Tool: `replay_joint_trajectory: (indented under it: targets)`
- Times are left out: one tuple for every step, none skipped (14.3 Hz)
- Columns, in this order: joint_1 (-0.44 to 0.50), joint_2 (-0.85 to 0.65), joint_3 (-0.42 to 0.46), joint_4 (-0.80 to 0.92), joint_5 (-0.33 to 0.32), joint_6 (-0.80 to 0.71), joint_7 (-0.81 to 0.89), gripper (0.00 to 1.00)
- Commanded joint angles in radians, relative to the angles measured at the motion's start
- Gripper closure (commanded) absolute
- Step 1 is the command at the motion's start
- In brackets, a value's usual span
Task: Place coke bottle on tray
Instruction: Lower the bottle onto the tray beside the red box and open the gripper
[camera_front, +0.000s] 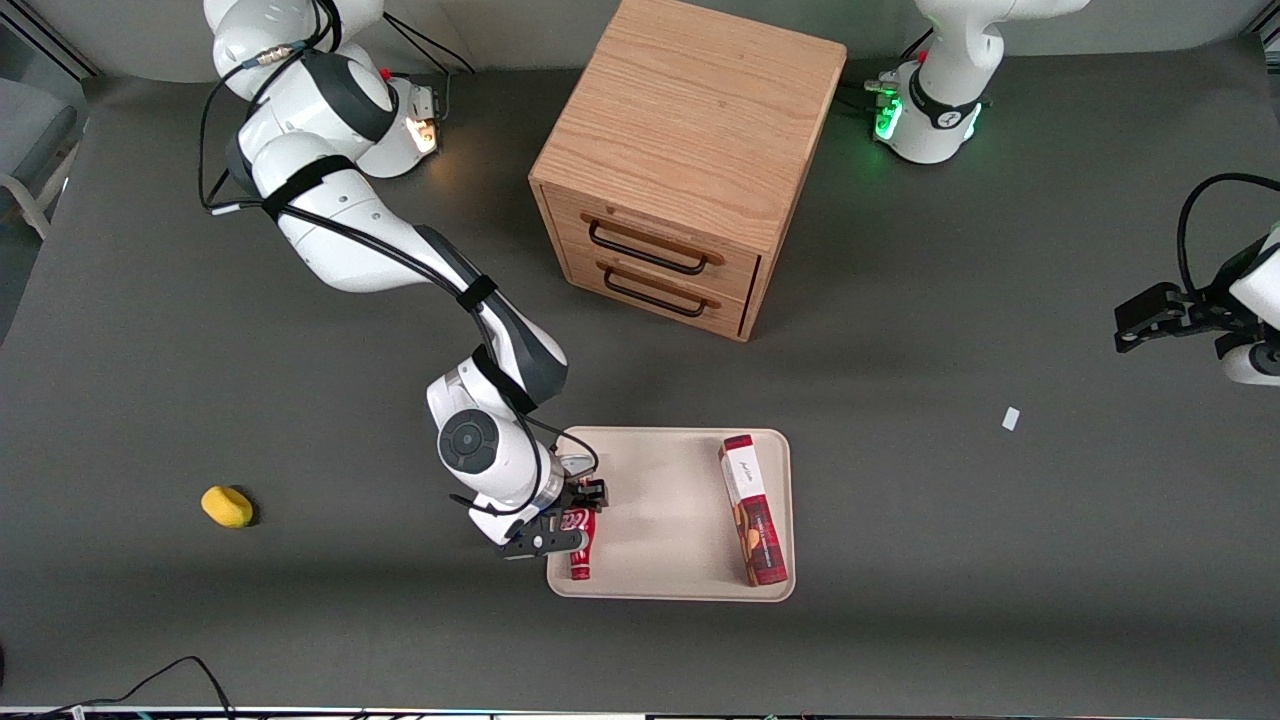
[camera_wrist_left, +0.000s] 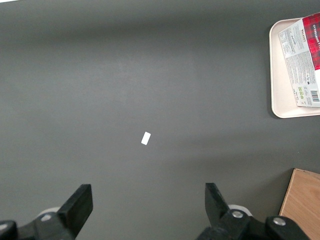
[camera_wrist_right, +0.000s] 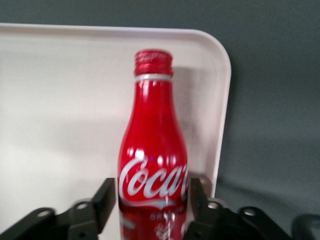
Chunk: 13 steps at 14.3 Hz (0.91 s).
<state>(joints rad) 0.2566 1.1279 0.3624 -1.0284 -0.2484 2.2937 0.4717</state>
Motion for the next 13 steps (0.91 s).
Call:
replay_joint_trajectory:
  targets:
    - [0.016,0.006,-0.014,0.008,-0.003,0.026,0.005,0.0]
    - [0.016,0.006,-0.014,0.008,-0.009,0.026,0.004,0.0]
    - [0.016,0.006,-0.016,0.007,-0.017,0.026,0.007,0.0]
    - [0.016,0.004,-0.016,0.007,-0.017,0.026,0.007,0.0]
    - [0.016,0.006,-0.016,0.007,-0.019,0.026,0.007,0.0]
    - [0.016,0.006,-0.016,0.007,-0.019,0.026,0.007,0.0]
    - [0.016,0.004,-0.016,0.007,-0.019,0.026,0.007,0.0]
    - [0.016,0.004,-0.016,0.007,-0.017,0.026,0.007,0.0]
    - [0.016,0.004,-0.016,0.007,-0.017,0.026,0.007,0.0]
    - [0.016,0.003,-0.016,0.007,-0.017,0.026,0.008,0.0]
    - [0.016,0.0,-0.016,0.007,-0.015,0.026,0.008,0.0]
    - [0.013,-0.01,-0.014,0.007,-0.015,0.026,0.01,0.0]
    - [0.003,-0.029,-0.013,0.007,-0.014,0.023,0.011,0.0]
